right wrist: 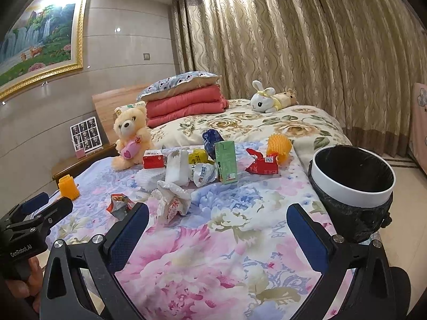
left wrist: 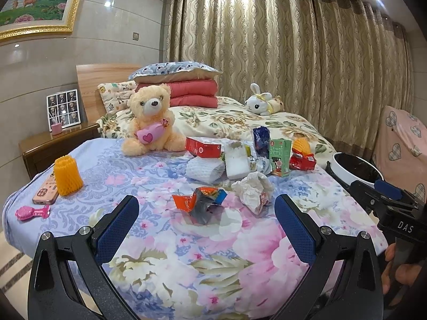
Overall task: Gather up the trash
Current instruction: 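Bring both tools toward the trash items on the bed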
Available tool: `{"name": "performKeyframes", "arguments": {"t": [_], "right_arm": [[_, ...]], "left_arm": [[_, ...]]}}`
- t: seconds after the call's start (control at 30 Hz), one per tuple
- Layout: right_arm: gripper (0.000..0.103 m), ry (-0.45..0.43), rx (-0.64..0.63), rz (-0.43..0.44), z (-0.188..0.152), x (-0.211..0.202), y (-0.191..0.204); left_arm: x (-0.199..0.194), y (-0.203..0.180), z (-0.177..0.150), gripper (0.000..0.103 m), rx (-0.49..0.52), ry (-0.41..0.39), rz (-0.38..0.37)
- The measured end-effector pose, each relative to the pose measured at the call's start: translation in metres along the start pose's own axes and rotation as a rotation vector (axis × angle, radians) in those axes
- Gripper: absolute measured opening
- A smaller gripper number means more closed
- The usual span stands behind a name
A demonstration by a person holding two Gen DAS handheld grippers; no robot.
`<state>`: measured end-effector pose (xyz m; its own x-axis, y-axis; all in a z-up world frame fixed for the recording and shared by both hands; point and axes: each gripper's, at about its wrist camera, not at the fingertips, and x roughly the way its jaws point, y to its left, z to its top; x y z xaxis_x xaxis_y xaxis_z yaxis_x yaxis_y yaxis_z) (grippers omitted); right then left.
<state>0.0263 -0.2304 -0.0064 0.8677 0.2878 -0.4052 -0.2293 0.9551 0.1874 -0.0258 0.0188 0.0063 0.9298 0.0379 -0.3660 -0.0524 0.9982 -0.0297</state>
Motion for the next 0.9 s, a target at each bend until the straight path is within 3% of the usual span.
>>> {"name": "performKeyframes", "arguments": {"t": [0.9], "right_arm": [[0.103,0.013,0.022,0.013,-0.0017,0.0017,0.0005]], "left_arm": [[0.0010,-0.0005,-0.0016,0.103,-0.004,0.006,-0.002]]}}
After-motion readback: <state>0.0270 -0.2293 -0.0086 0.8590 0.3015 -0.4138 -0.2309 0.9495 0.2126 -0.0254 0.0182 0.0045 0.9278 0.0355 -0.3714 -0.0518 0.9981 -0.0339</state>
